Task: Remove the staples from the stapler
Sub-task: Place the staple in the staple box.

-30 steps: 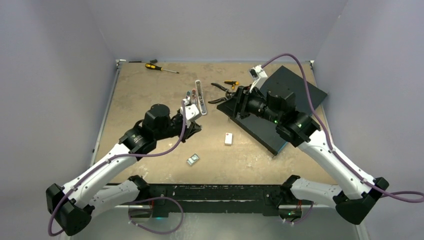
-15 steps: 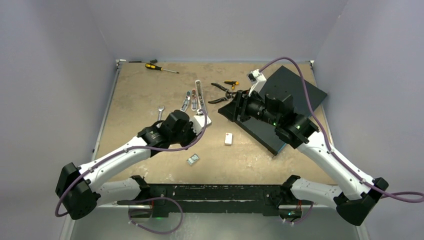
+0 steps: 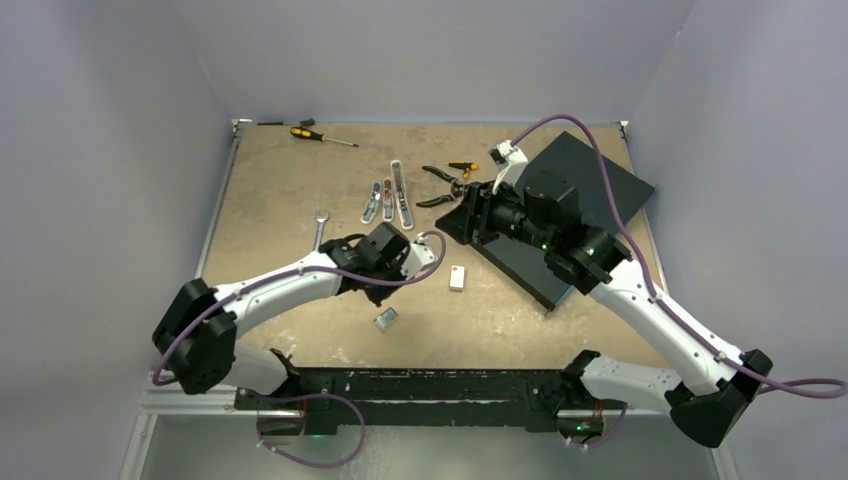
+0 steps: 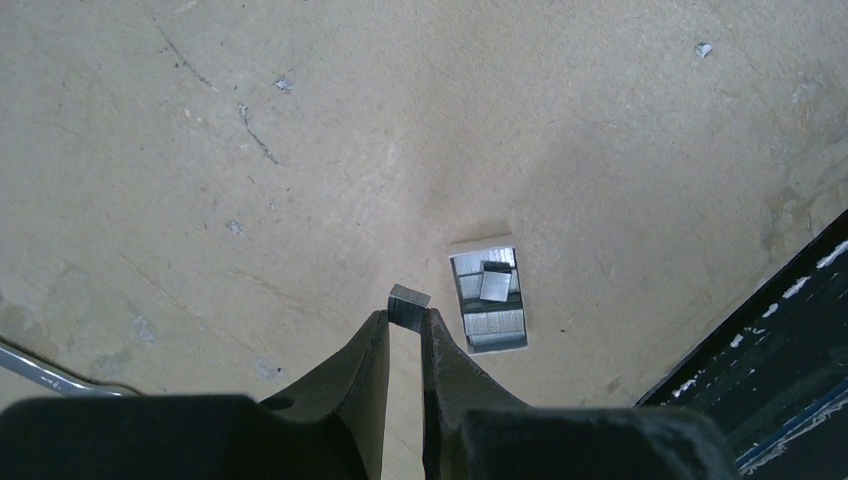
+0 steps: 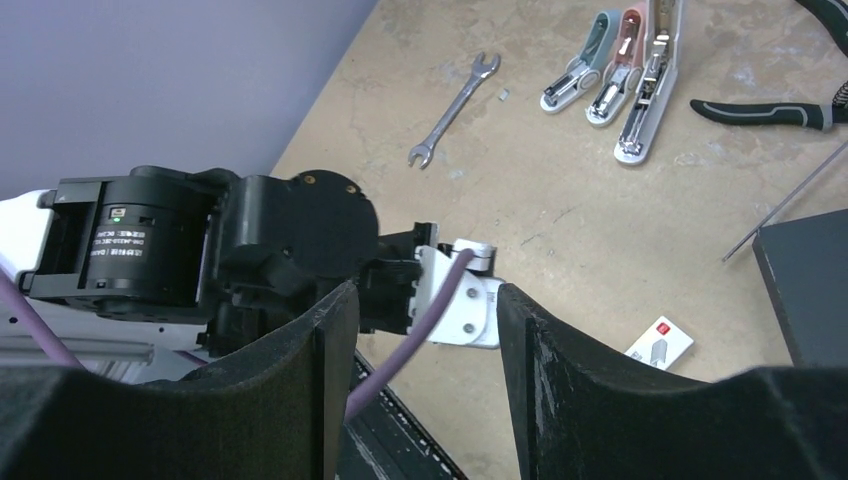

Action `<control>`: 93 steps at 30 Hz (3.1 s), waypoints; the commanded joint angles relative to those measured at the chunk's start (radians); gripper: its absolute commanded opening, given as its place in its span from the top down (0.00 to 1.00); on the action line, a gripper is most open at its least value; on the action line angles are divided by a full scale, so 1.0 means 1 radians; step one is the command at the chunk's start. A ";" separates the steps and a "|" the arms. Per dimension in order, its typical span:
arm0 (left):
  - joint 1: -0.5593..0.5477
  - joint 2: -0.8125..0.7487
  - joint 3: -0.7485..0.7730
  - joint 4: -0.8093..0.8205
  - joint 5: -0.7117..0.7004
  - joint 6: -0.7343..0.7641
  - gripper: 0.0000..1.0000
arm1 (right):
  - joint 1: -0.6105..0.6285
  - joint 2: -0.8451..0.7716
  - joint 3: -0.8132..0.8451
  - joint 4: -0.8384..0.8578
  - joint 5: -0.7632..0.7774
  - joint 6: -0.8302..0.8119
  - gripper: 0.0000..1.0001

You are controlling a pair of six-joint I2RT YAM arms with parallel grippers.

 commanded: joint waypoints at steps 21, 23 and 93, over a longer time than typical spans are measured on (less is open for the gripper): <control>-0.131 0.194 0.132 -0.123 -0.155 -0.381 0.98 | -0.003 -0.185 0.152 -0.161 0.523 0.012 0.43; -0.131 0.191 0.138 -0.136 -0.162 -0.379 0.98 | -0.003 -0.210 0.168 -0.172 0.559 0.011 0.43; 0.557 -0.364 0.033 0.087 -0.182 -0.603 0.36 | 0.271 0.220 -0.128 -0.041 0.453 0.160 0.41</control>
